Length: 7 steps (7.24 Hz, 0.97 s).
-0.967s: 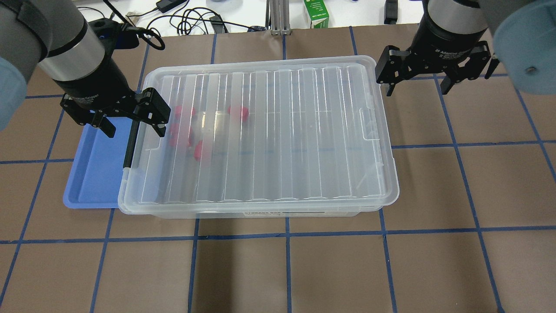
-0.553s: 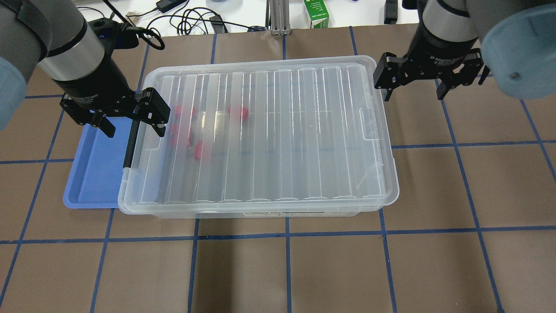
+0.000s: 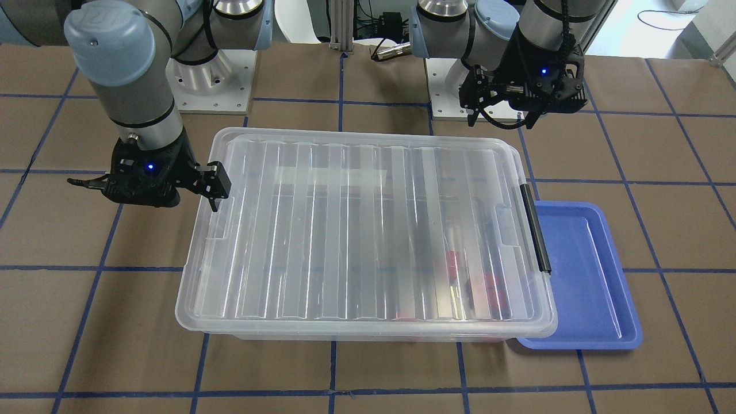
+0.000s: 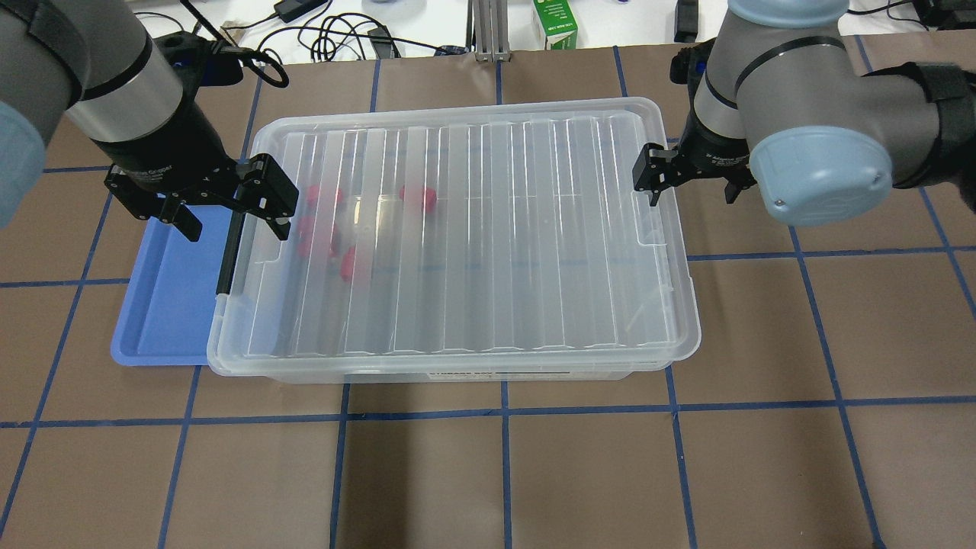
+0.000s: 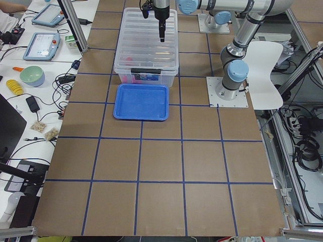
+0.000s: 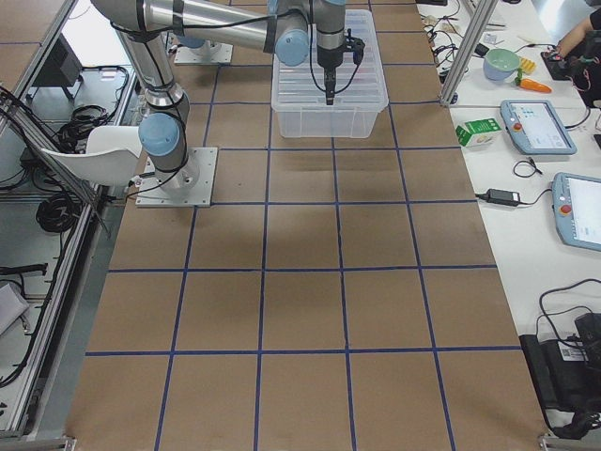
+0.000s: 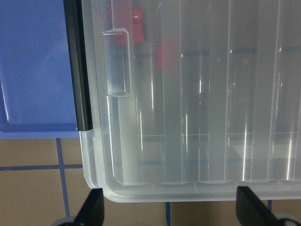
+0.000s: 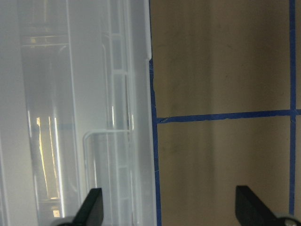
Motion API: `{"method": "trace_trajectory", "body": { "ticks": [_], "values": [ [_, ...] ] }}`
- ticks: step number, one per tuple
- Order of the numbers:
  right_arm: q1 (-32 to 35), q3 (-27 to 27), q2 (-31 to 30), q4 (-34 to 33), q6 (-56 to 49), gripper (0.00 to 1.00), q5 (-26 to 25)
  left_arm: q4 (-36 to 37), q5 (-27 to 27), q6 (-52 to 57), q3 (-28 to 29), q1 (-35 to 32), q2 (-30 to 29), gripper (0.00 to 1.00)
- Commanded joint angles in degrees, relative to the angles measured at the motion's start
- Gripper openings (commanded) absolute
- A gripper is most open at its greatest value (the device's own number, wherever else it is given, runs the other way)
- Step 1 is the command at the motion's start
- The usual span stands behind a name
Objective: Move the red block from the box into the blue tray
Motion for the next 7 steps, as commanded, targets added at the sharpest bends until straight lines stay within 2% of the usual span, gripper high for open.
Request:
{"method": "trace_trajectory", "body": {
  "ticks": [1,5,7],
  "values": [
    [-0.51,1.44,1.61,-3.11,-0.32,0.99,-0.13,0.00,0.02,0.00,0.00,-0.06,-0.04,1.00],
    [-0.60,2.06,2.32,-4.09,-2.15,1.00,-1.10,-0.09,0.02,0.00,-0.09,-0.06,-0.04,1.00],
    [-2.09,2.15,2.32,-4.44,-3.04,1.00,-4.25,0.00,0.02,-0.09,0.00,-0.06,-0.04,1.00]
  ]
}}
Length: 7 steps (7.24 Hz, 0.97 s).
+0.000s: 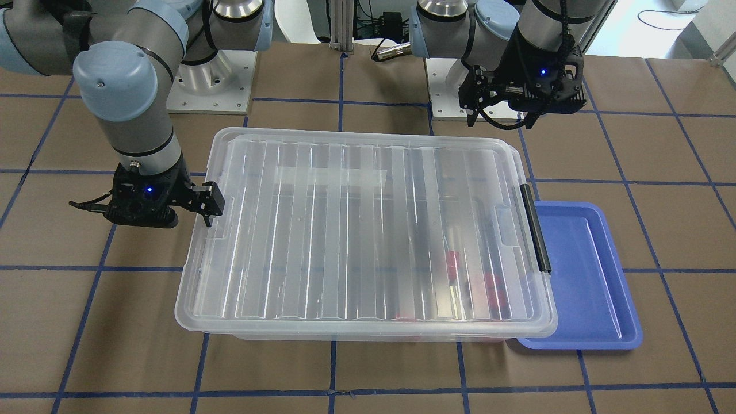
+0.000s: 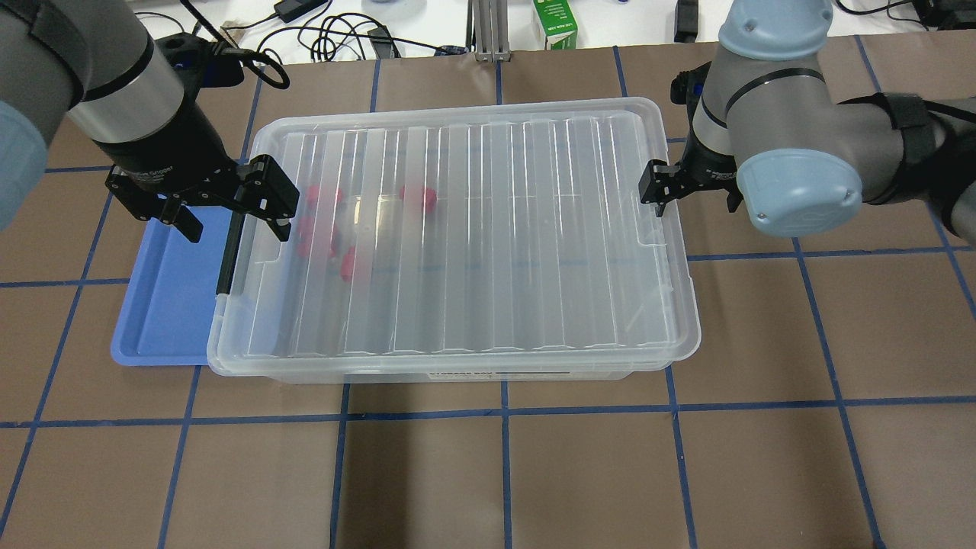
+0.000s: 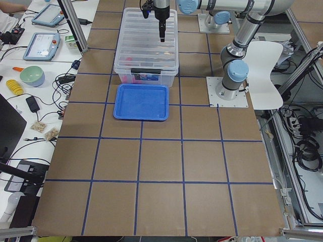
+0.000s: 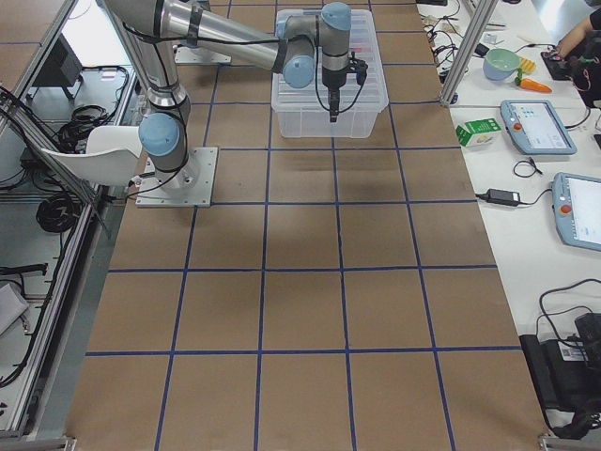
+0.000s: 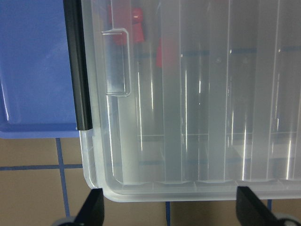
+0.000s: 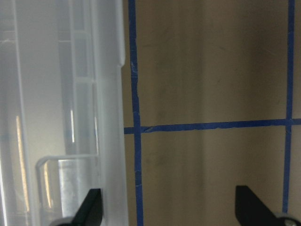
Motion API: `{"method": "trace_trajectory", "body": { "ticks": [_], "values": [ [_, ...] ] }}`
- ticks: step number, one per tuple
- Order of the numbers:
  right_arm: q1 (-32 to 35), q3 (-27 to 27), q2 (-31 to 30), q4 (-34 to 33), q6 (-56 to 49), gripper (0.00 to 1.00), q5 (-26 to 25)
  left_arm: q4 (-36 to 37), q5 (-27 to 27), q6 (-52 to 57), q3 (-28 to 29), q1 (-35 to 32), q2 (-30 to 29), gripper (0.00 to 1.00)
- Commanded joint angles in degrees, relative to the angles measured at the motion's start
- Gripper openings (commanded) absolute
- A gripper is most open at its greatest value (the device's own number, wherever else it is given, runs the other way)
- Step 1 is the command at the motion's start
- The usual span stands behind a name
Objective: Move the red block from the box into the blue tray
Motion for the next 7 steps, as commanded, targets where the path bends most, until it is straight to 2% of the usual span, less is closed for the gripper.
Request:
{"method": "trace_trajectory", "body": {
  "ticks": [1,7],
  "values": [
    [-1.68,0.02,0.02,-0.18,-1.69,1.00,-2.74,0.07,-0.18,-0.29,0.06,0.00,-0.01,1.00],
    [-10.29,0.10,-0.42,0.17,-11.88,1.00,-2.83,0.15,-0.18,-0.73,0.06,0.17,0.07,1.00]
  ]
}}
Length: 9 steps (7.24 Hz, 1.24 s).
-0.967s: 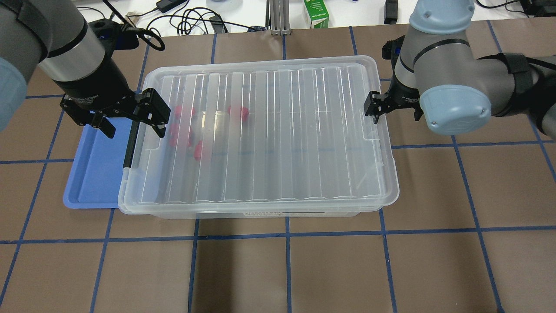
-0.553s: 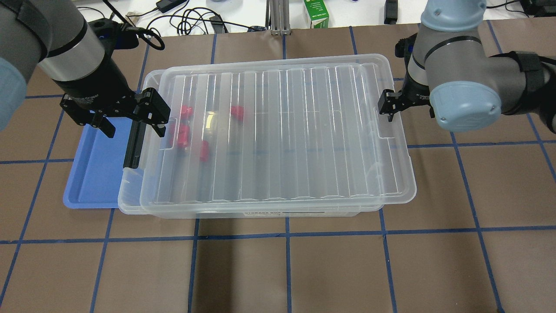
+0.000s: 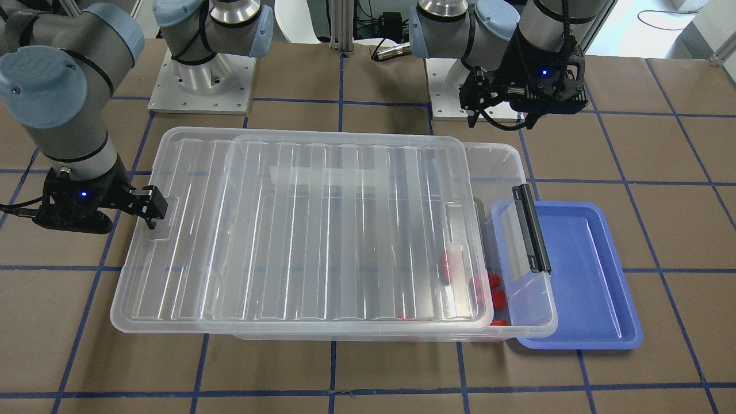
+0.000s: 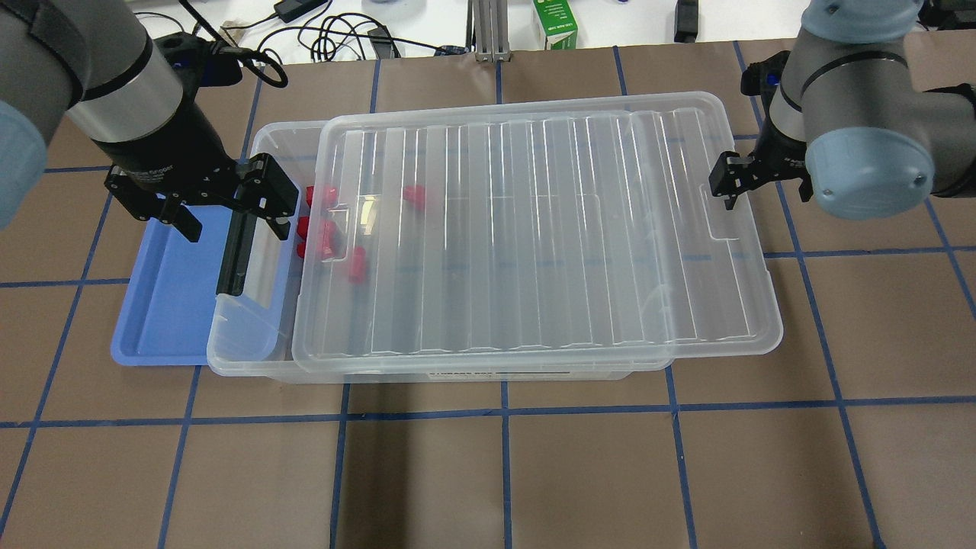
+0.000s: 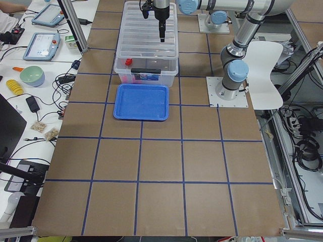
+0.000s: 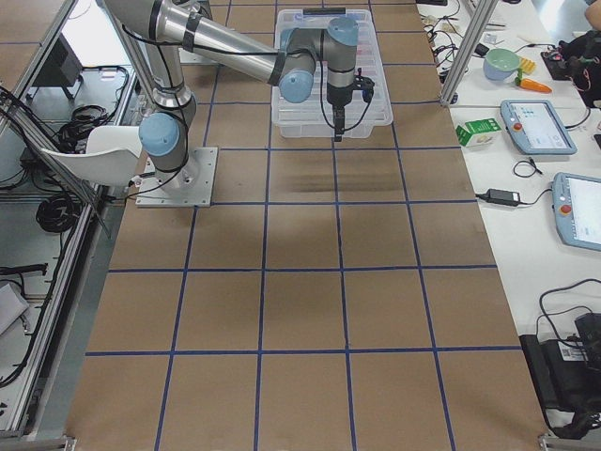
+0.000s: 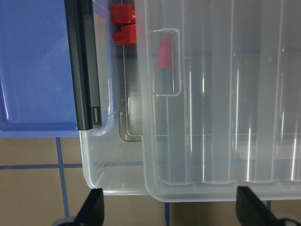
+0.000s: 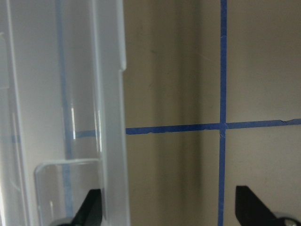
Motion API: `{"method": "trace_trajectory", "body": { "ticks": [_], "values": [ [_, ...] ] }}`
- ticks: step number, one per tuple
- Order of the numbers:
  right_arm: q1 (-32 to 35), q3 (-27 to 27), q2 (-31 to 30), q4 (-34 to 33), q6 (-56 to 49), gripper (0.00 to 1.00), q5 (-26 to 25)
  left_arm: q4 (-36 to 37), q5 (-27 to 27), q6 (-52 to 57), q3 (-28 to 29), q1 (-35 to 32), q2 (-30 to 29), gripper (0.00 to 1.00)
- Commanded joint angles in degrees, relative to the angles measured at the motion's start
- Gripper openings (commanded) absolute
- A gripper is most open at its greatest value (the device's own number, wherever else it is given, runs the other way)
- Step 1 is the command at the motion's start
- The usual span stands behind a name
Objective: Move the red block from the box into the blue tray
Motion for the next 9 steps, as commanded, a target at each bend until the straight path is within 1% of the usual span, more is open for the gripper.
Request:
{"method": "trace_trajectory", "body": {
  "ticks": [1,3,7,9],
  "values": [
    [-3.15,0.00,-0.16,0.12,-4.97,1.00,0.00,0.03,-0.11,-0.10,0.04,0.03,0.08,1.00],
    [-6.14,-0.09,-0.25,0.03,-10.68,1.00,0.08,-0.06,-0.46,-0.19,-0.05,0.03,0.08,1.00],
    [-11.06,-0.09,-0.34,-0.15,-18.24,1.00,0.00,0.81,-0.29,-0.10,-0.23,0.12,0.17,1.00],
    [-11.86,-0.17,-0.25,-0.23,-19.14,1.00,-0.18,1.87,-0.55,-0.10,-0.31,-0.05,-0.09,1.00]
  ]
}}
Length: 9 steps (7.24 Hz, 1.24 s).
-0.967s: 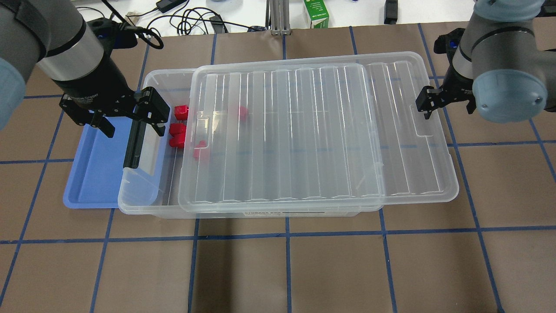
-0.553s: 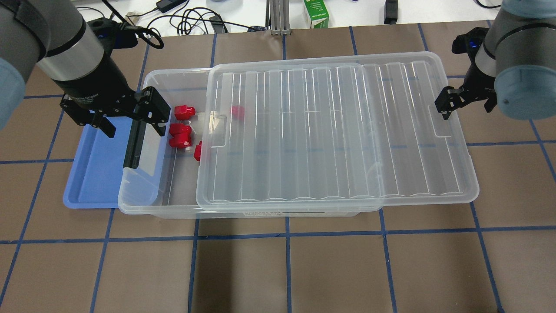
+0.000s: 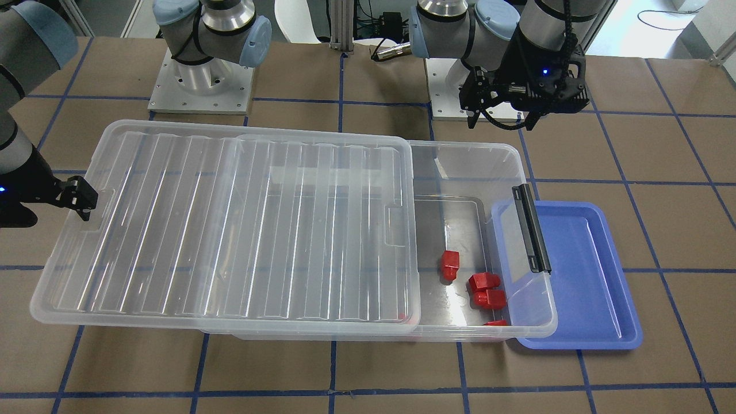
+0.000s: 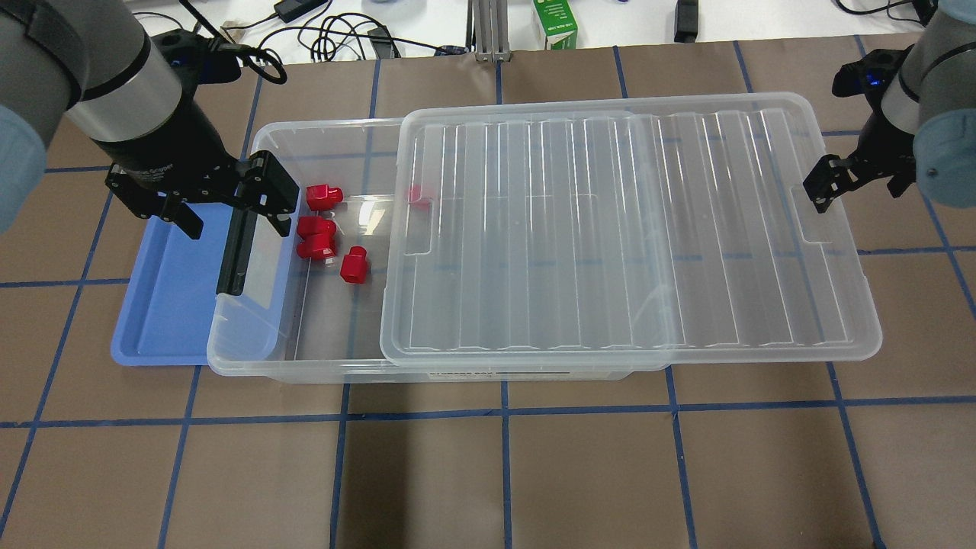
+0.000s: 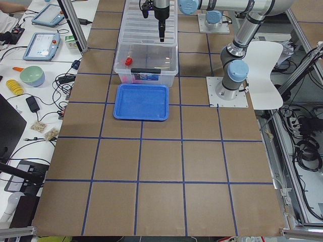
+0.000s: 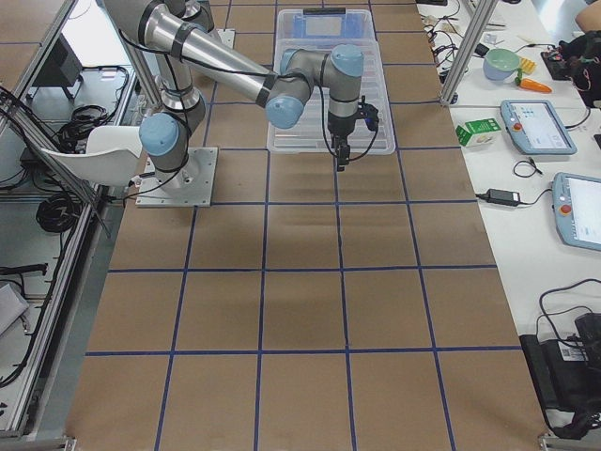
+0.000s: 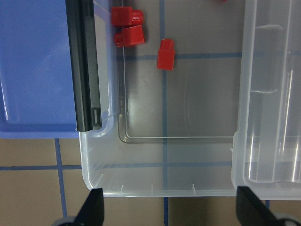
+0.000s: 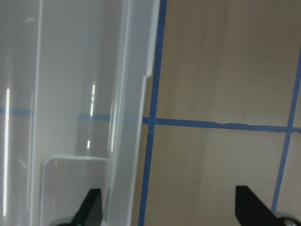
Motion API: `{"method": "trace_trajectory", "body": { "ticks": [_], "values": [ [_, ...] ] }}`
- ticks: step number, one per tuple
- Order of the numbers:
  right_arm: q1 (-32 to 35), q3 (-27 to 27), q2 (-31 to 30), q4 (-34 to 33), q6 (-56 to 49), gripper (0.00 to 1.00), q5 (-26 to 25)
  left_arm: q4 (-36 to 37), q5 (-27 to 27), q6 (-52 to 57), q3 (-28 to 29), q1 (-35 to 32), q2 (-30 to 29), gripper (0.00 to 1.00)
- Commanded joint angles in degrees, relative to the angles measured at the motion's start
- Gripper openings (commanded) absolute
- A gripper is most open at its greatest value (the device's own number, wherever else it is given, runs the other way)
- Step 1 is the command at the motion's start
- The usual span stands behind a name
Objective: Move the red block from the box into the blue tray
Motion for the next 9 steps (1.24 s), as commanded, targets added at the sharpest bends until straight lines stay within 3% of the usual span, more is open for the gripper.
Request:
{"method": "trace_trajectory", "body": {
  "ticks": [1,4,6,7,9],
  "values": [
    [-1.55,-0.06,-0.02,-0.09,-2.05,1.00,-0.14,0.68,0.20,0.92,-0.06,-0.08,-0.85,1.00],
    [-4.37,0.03,-0.63,0.00,-3.03,1.00,0.21,0.77,0.47,0.85,-0.32,1.92,-2.16,1.00],
    [-4.28,-0.15,-0.72,0.43,-2.76,1.00,0.21,7.86,0.56,0.32,-1.03,2.38,-5.58,1.00],
    [-4.20,-0.93,-1.07,0.96,-2.59,1.00,0.21,7.97,-0.14,-0.38,-0.77,2.38,-7.43,1.00],
    [-3.85,-2.68,-5.10,5.07,-1.80,1.00,1.35,13.75,-0.41,-2.40,-0.94,1.94,-11.82,1.00]
  ]
}}
